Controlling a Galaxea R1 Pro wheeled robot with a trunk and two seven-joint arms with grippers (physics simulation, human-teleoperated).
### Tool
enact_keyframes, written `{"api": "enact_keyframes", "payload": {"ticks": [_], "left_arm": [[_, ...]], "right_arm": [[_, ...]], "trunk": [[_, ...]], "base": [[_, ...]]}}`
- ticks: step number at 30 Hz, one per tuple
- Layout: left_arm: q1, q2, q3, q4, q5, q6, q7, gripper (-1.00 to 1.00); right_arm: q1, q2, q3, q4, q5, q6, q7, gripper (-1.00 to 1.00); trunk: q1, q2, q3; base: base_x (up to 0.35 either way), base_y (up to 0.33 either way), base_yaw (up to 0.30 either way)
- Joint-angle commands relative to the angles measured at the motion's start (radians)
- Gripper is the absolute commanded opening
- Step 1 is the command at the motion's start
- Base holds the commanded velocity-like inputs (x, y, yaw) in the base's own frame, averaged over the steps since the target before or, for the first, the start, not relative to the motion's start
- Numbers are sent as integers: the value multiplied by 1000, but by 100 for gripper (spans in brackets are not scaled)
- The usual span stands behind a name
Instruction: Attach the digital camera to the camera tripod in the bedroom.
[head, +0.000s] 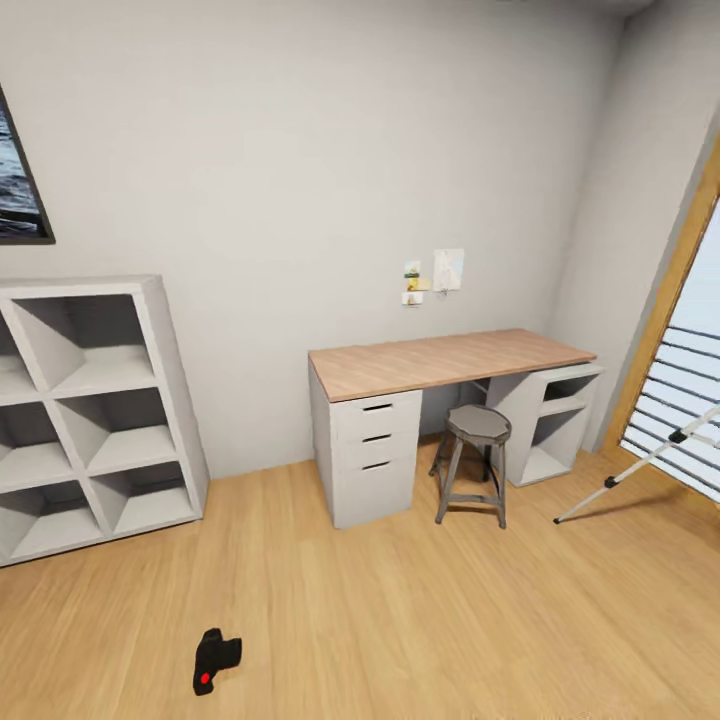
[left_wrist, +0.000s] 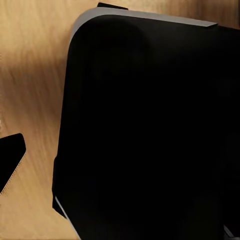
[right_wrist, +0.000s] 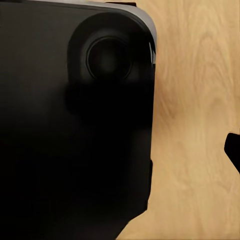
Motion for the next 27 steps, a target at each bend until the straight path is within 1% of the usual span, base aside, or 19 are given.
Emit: {"api": "enact_keyframes", "payload": {"ticks": [1,13,16,27], "left_arm": [[0,0,0,0,7,-3,0,100],[0,1,0,0,7,-3,0,100],[0,1,0,0,7,-3,0,100],[0,1,0,0,7,-4,0,100]], "right_arm": [[0,0,0,0,1,-3,0,100],[0,2,3,0,4,-3,0,100],[0,2,3,0,4,-3,0,100],[0,-1,4,0,7,-3,1,100]], "trunk": [[0,0,-1],[0,0,-1],[0,0,-1],[0,0,-1]], "base": [[0,0,-296],[0,0,-294],[0,0,-219],[0,0,-16]]}}
